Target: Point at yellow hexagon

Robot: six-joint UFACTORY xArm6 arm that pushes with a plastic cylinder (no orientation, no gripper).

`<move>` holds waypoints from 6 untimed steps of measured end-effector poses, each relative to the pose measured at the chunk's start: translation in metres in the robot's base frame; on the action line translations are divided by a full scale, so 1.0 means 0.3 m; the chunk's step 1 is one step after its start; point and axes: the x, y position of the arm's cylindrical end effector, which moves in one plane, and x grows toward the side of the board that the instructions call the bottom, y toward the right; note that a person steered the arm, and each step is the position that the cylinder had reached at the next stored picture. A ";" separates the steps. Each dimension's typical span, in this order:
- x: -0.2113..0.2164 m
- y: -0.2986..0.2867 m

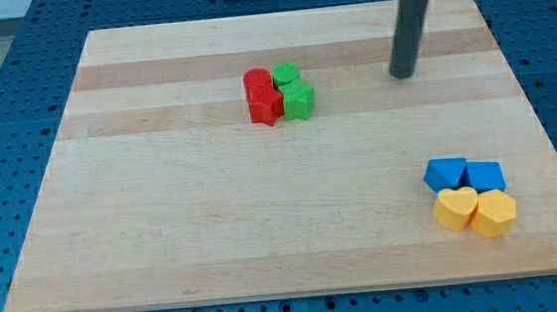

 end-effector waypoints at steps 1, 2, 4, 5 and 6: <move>0.125 0.088; 0.236 0.190; 0.505 0.338; 0.618 0.339; 0.683 0.339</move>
